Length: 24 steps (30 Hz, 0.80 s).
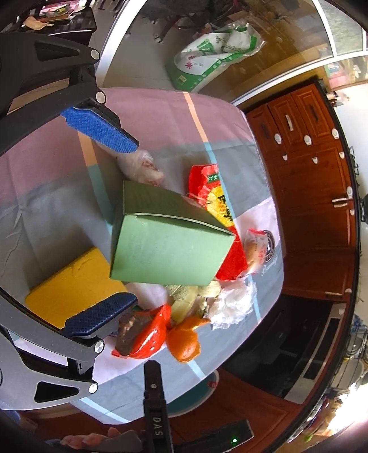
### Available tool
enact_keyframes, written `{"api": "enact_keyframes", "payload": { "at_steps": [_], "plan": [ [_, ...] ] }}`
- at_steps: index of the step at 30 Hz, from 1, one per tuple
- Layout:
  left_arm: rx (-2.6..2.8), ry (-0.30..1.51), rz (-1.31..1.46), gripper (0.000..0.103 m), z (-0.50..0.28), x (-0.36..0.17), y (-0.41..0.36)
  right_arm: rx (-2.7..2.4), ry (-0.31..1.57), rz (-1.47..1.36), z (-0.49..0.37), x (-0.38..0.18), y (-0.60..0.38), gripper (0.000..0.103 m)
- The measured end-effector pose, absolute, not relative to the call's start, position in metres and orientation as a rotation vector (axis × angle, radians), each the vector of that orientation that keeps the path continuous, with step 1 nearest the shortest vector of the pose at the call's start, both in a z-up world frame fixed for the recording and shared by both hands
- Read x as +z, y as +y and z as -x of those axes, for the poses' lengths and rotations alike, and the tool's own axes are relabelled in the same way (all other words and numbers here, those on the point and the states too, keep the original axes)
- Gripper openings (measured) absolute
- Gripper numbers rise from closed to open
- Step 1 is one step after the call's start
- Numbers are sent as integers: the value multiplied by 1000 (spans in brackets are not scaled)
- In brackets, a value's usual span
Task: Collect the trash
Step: 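Grasp the green box with the left tool while the right tool grasps the orange packet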
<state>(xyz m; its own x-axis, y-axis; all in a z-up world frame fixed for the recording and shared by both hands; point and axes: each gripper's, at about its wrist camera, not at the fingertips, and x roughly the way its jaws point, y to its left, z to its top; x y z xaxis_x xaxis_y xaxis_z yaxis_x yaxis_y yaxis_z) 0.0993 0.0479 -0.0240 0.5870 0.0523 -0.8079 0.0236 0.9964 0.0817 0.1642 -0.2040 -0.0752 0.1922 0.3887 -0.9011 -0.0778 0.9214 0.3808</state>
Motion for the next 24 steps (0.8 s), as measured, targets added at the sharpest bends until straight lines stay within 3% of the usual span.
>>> {"api": "enact_keyframes", "payload": {
  "at_steps": [13,16,20,24],
  "plan": [
    [16,959,-105,99,-133,-64,46,330,1373,-256,-162,-80,-192,85],
    [-15,942,-85,78,-134,-61,49,334,1381,-258,-164,-82,-183,85],
    [-9,924,-41,70,-133,-54,61,344,1394,-255,-168,-86,-171,85],
    [-37,927,23,69,-131,-49,74,363,1403,-252,-173,-90,-158,85]
  ]
}}
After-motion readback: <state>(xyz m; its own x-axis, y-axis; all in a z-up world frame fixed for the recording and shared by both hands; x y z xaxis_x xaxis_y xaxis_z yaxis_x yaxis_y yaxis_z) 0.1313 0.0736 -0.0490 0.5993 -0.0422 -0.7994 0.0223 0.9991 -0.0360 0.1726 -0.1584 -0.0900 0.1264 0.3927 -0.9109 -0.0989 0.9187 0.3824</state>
